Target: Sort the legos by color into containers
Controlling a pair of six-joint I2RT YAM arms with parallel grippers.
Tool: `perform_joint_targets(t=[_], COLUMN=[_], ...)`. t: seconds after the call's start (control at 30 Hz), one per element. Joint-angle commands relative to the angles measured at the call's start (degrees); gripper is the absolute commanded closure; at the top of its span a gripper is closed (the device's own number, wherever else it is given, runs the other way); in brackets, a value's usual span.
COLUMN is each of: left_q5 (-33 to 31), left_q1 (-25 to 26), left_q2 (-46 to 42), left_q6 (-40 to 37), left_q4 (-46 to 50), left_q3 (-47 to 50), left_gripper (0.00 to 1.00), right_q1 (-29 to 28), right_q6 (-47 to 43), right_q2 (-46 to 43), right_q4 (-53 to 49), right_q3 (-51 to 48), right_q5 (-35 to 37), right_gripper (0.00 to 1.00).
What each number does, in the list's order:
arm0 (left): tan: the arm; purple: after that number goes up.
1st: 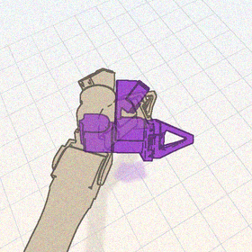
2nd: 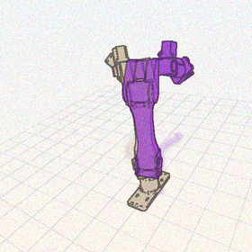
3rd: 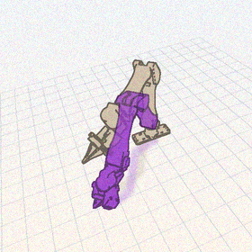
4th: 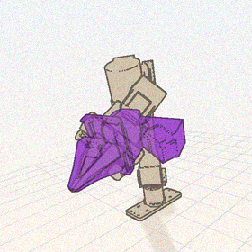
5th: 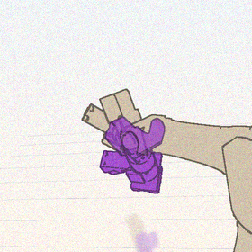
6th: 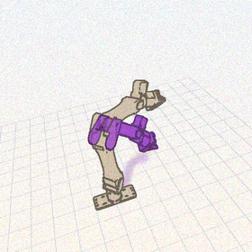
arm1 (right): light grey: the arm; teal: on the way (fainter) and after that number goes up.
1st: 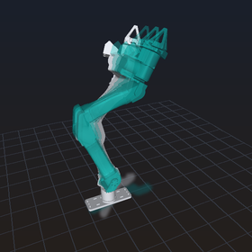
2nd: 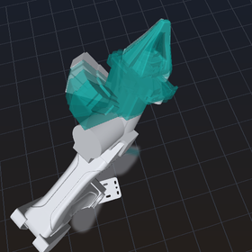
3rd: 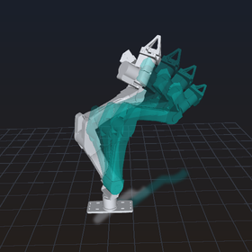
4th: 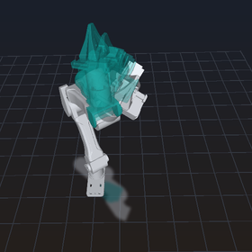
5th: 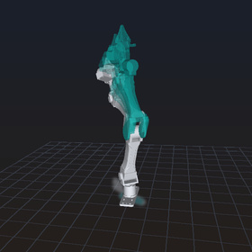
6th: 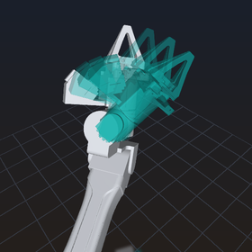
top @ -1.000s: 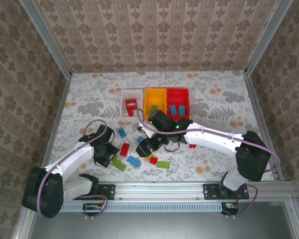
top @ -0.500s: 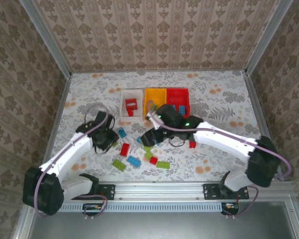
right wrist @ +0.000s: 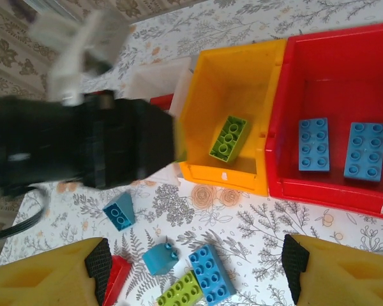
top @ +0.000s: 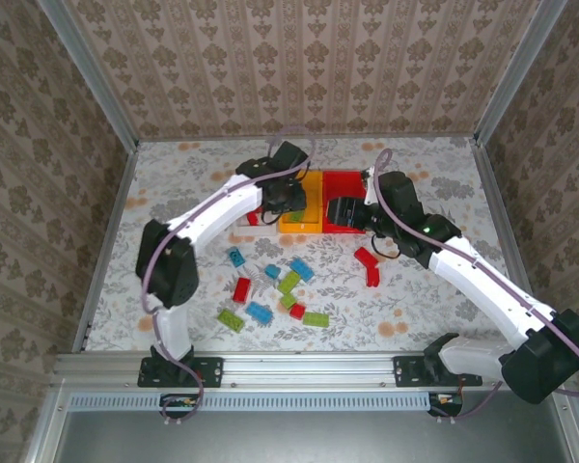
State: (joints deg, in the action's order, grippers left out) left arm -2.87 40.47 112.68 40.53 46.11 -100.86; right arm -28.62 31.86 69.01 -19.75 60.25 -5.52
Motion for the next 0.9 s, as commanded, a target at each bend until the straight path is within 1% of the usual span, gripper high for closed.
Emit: perform_joint_targets(t=[0.0, 0.07, 0.2, 0.3, 0.37, 0.53, 0.63, 0.77, 0.87], left_q5=[-0.7, -0.6, 0.0, 0.9, 1.2, 1.7, 1.6, 0.9, -0.4], left_q1=[-0.1, 0.0, -0.1, -0.2, -0.2, -0.1, 0.0, -0.1, 0.0], left_q2=[6.0, 9.8, 13.9, 15.5, 16.1, 15.8, 14.8, 12.3, 9.1], left_q6=[-5.8, -6.3, -6.8, -6.8, -6.6, -6.5, -6.5, -6.4, -5.7], left_q4=[5.1, 6.3, 6.8, 6.7, 6.9, 6.9, 6.9, 6.9, 6.6], left_q3=[-7.7, -11.4, -14.5, -15.0, -14.9, -14.1, -13.7, -12.9, -11.5], left_gripper=[0.74, 0.73, 0.72, 0.68, 0.64, 0.54, 0.50, 0.48, 0.49], right_q1=[0.2, 0.5, 1.0, 1.2, 1.4, 2.0, 2.1, 2.1, 1.7], right_q6=[1.5, 1.5, 1.1, 0.8, 0.8, 1.1, 1.3, 0.9, -1.8], right_q2=[-1.2, -1.8, -2.6, -2.7, -2.8, -3.4, -3.9, -4.2, -3.9], right_q4=[-1.3, -1.7, -2.5, -3.8, -4.6, -6.5, -6.9, -7.6, -8.6], right_q3=[-0.9, -1.5, -2.1, -2.5, -3.1, -4.8, -5.6, -6.0, -5.6], right_q5=[0.2, 0.1, -0.6, -0.5, 0.0, 0.5, 0.5, 1.0, 0.7], right_gripper=[0.26, 0.26, 0.26, 0.26, 0.26, 0.25, 0.25, 0.25, 0.26])
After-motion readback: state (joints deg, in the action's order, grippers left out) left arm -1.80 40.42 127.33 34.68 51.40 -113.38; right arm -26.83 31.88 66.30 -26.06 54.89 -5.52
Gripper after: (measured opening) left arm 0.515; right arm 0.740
